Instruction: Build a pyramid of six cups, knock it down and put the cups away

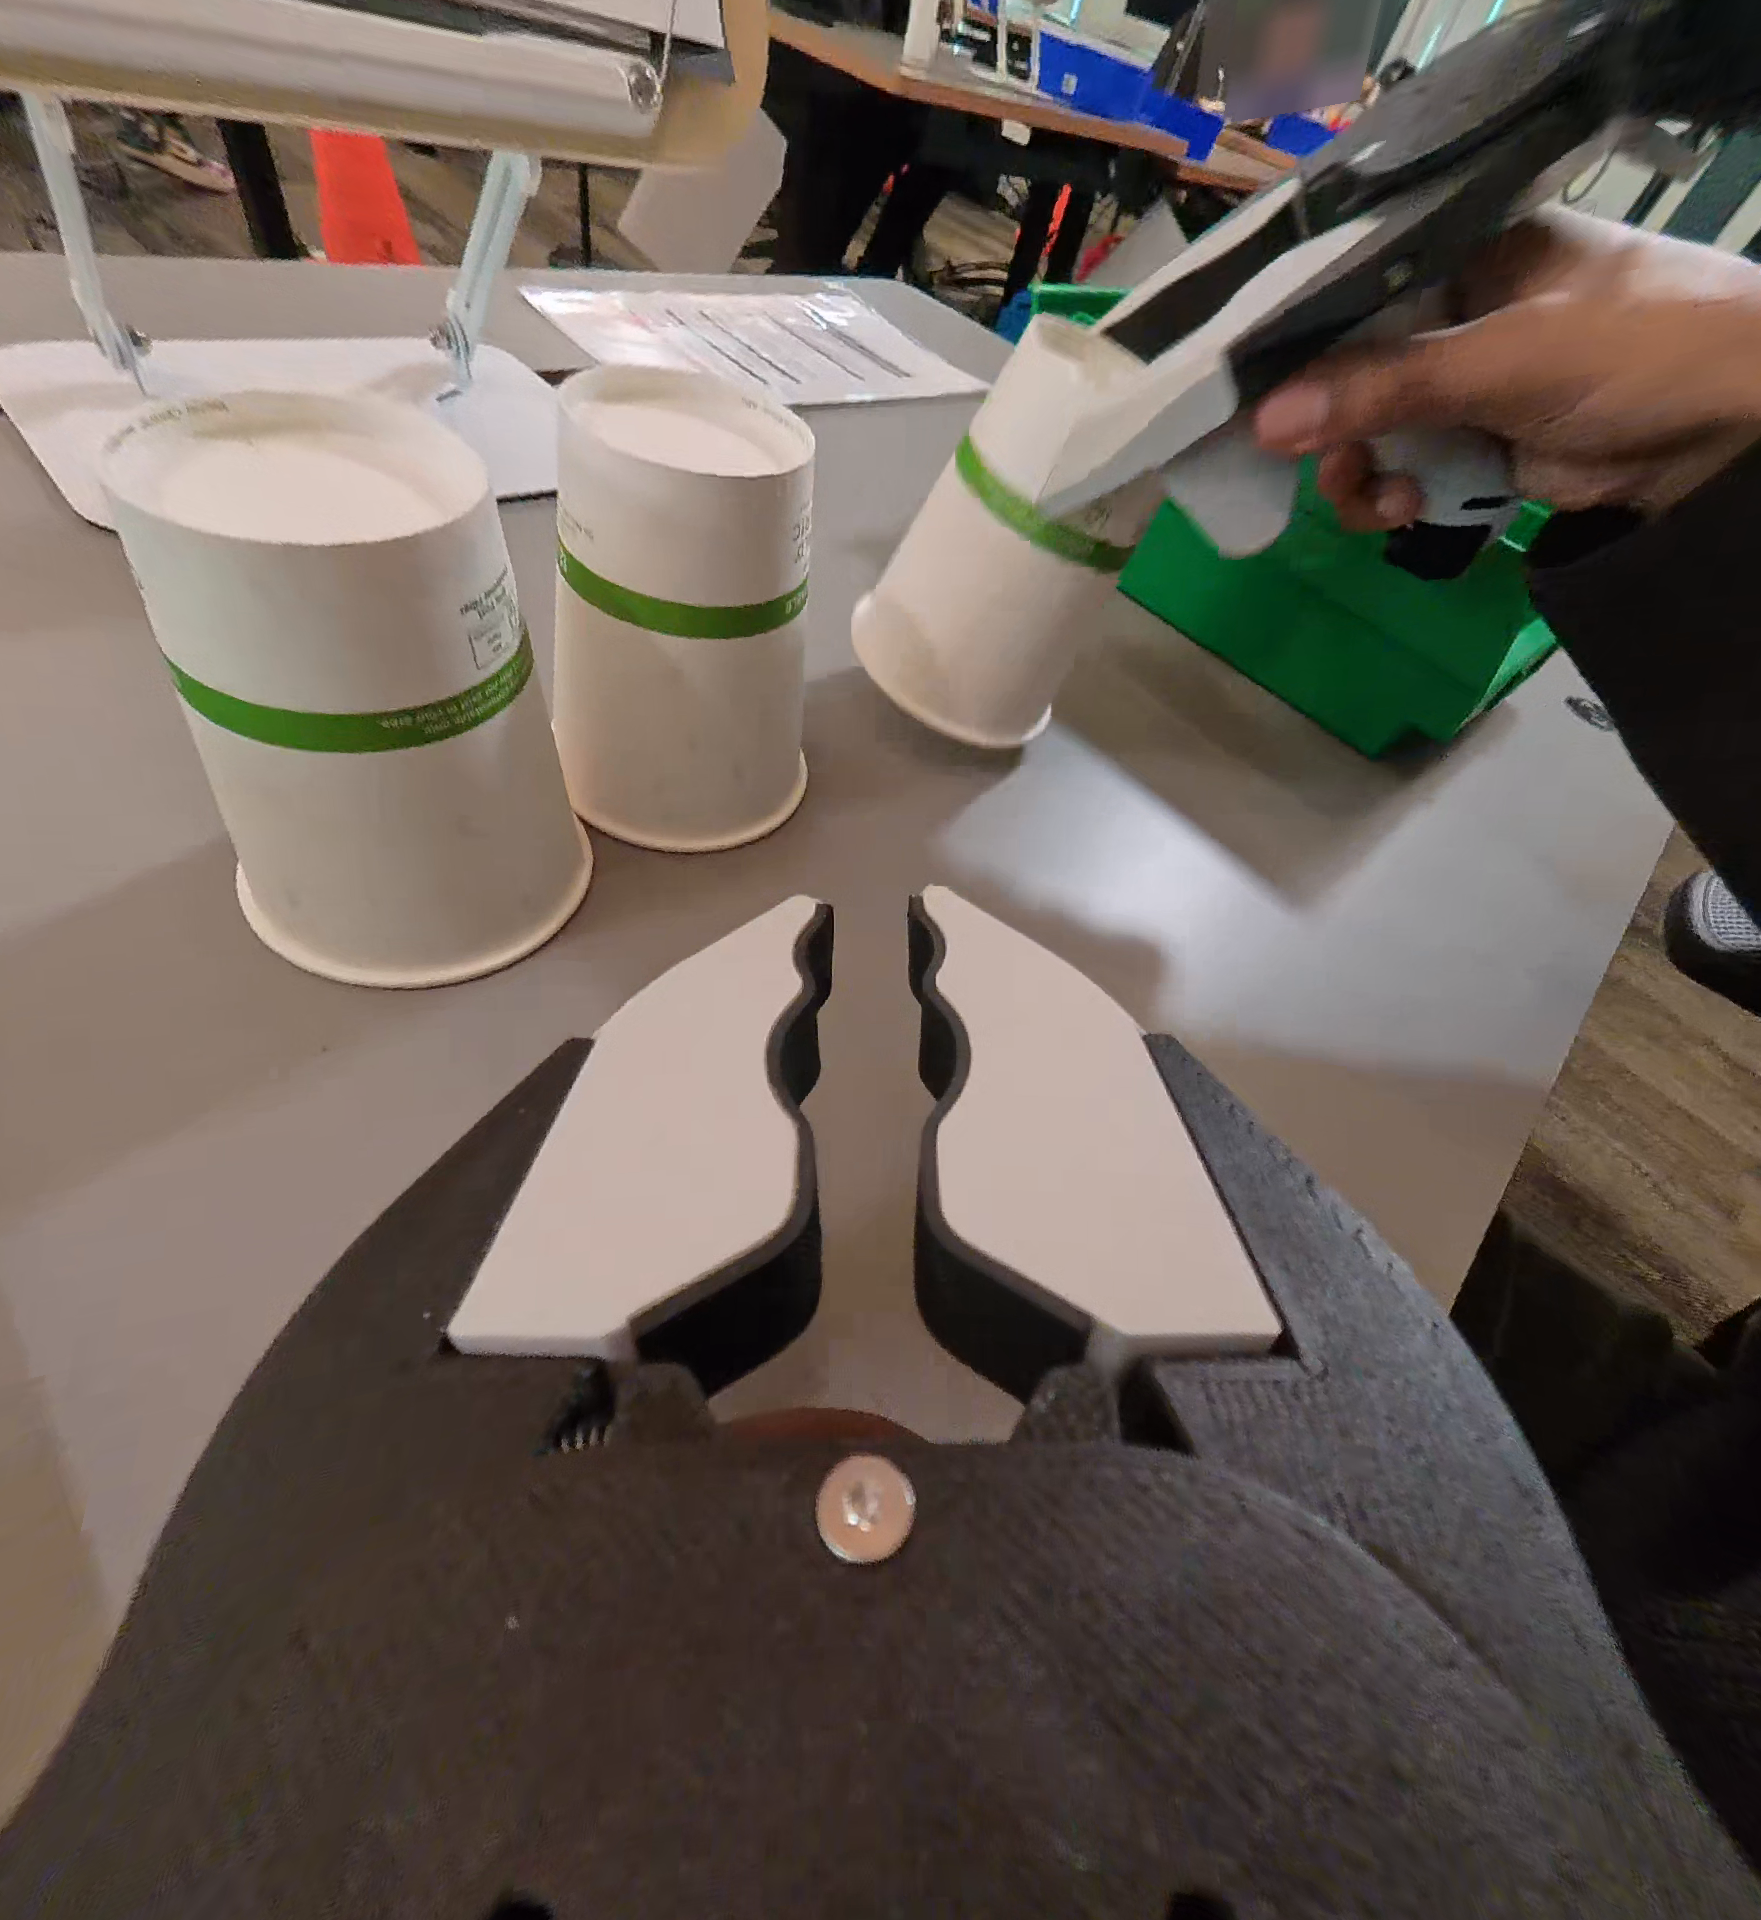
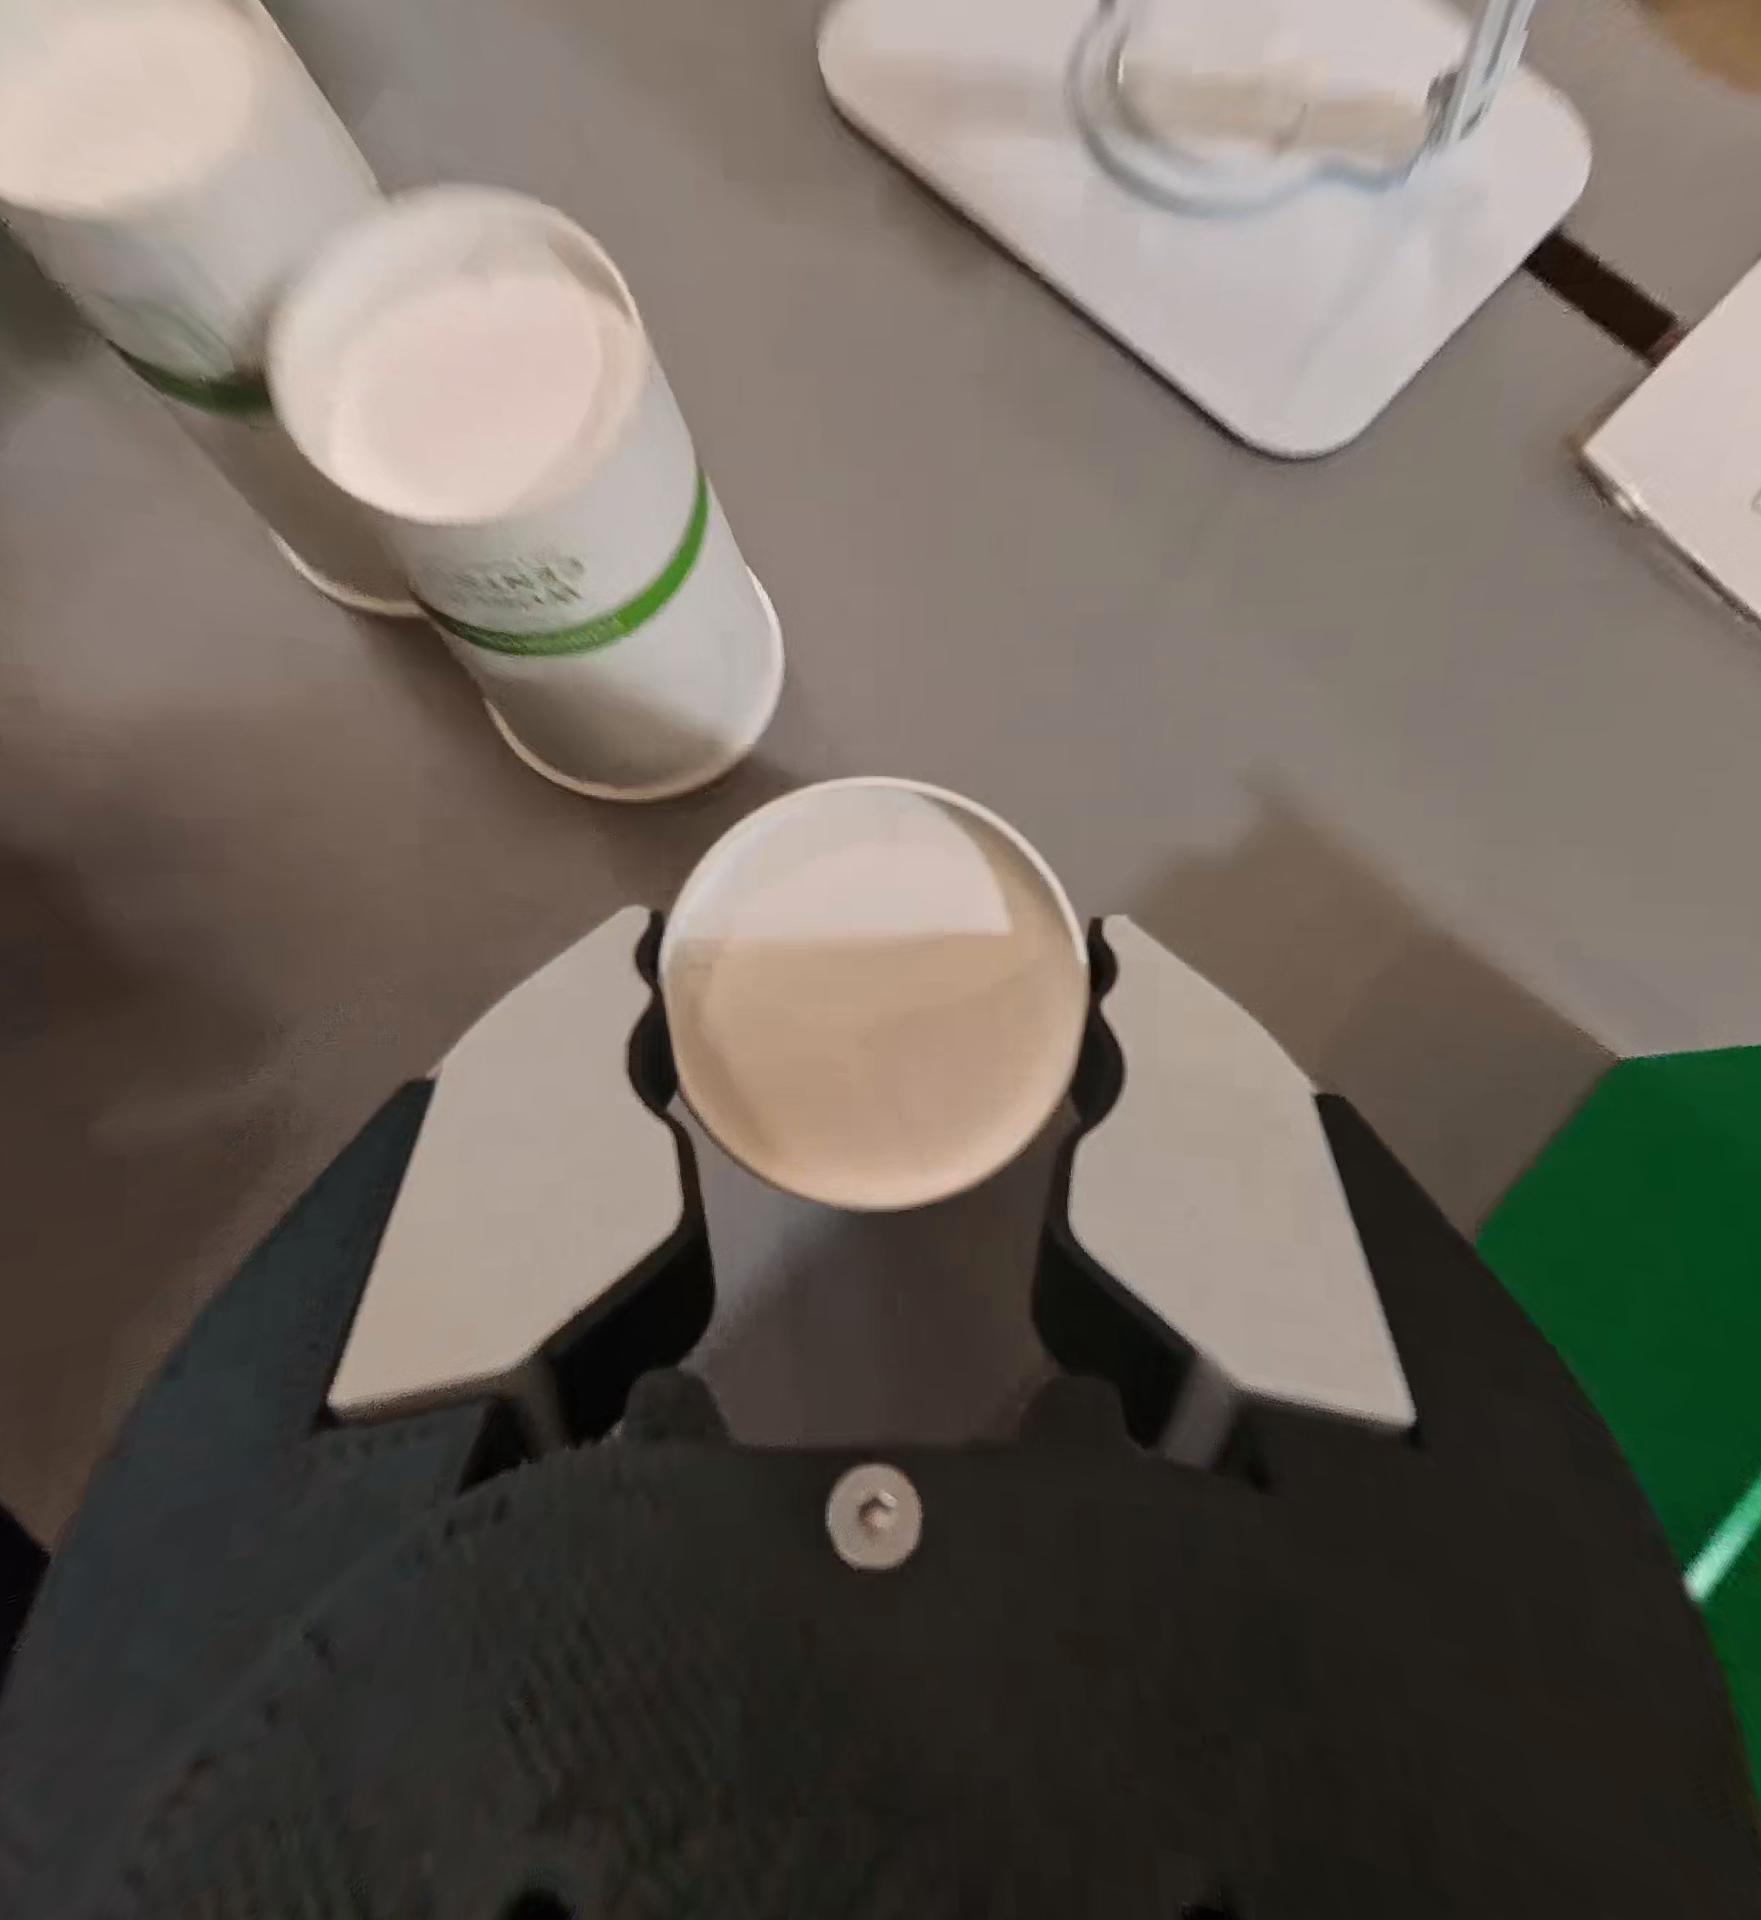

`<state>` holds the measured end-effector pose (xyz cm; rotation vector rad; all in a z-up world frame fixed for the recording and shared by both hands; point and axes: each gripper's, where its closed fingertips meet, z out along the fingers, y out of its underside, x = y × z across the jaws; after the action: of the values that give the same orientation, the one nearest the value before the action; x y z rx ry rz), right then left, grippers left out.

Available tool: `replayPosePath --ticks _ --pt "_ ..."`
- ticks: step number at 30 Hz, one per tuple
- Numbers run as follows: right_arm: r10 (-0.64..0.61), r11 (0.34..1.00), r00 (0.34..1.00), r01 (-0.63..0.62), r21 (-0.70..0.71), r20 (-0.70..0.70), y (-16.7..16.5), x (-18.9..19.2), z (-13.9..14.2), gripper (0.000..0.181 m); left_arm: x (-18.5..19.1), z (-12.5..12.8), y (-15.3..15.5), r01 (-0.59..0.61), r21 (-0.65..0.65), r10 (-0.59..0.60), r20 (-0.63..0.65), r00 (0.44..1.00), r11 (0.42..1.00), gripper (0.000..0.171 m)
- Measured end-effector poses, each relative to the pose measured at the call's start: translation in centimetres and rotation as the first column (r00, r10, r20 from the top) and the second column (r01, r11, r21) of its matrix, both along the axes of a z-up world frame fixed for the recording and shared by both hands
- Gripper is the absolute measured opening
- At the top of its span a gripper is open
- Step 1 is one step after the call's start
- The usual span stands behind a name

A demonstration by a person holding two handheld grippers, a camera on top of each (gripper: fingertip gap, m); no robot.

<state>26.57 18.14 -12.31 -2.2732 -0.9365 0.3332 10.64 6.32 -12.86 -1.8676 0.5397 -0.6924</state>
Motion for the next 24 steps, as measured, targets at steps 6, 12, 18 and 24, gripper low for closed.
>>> replayPosePath --ticks 6,12,18,24 --pt "0.02 1.0 0.999 -0.021 -0.022 -0.028 1.1 -2.2 -0.7 0.085 -0.6 -0.3 -0.2 -0.006 0.044 0.008 -0.05 0.999 0.999 0.014" --pt "0.041 0.997 0.991 -0.032 0.069 -0.128 0.8 -2.0 0.0 0.096 -0.8 -0.6 -0.3 -0.001 0.062 0.006 -0.077 0.997 0.998 0.013" --pt "0.025 0.998 0.93 -0.001 0.065 -0.367 -1.2 -2.1 -0.8 0.1 -0.8 -0.7 -0.5 0.001 0.066 0.004 -0.08 0.997 0.998 0.013" --pt "-0.017 0.998 0.896 0.042 0.047 -0.444 -0.4 -2.1 -1.9 0.087 -0.6 -1.0 -0.6 0.019 0.071 -0.011 -0.101 0.995 0.997 0.013"
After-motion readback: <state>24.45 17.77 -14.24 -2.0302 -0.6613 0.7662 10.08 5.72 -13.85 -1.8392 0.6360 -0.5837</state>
